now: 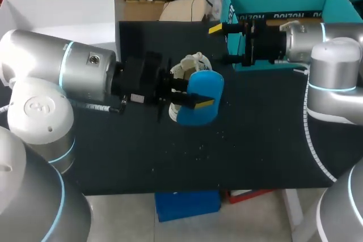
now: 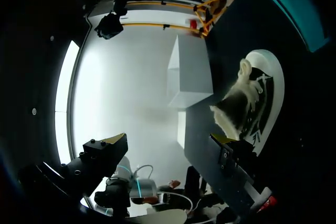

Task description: Take the shoe out of the shoebox, open the shoe tongue, remove and reinsert the insole, then place the shoe into the shoebox

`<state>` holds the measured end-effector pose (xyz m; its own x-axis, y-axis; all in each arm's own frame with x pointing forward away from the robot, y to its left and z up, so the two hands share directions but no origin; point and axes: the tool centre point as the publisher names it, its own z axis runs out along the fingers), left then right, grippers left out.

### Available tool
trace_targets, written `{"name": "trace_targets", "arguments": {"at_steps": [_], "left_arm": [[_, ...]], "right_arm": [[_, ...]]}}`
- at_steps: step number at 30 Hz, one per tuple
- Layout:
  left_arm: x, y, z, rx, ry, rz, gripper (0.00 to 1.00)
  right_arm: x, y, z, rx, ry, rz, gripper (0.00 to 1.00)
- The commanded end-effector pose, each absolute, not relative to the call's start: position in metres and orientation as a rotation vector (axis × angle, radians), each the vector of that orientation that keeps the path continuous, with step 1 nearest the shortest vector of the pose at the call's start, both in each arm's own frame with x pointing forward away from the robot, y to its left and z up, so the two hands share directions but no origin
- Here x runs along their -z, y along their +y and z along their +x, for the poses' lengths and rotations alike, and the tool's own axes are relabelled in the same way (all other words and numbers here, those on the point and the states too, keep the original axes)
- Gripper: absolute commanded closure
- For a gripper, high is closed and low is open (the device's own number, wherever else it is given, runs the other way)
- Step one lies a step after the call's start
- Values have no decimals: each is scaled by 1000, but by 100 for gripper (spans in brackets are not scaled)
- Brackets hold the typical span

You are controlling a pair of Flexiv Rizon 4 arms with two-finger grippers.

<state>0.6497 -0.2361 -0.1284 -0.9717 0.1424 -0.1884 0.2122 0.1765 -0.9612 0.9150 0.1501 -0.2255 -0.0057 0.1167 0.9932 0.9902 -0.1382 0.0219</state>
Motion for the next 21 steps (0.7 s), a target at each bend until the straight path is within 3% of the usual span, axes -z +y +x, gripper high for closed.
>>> {"name": "trace_targets", "arguments": {"at_steps": [1, 10, 21], "left_arm": [[134, -244, 640, 1810, 2253, 532, 100], [165, -237, 636, 1571, 1978, 969, 100], [181, -229, 649, 1623, 1955, 1006, 100]], "right_arm": [[226, 152, 915, 1268, -1234, -1395, 0], [226, 152, 915, 1268, -1234, -1395, 0], [226, 152, 915, 1268, -1234, -1395, 0]]}}
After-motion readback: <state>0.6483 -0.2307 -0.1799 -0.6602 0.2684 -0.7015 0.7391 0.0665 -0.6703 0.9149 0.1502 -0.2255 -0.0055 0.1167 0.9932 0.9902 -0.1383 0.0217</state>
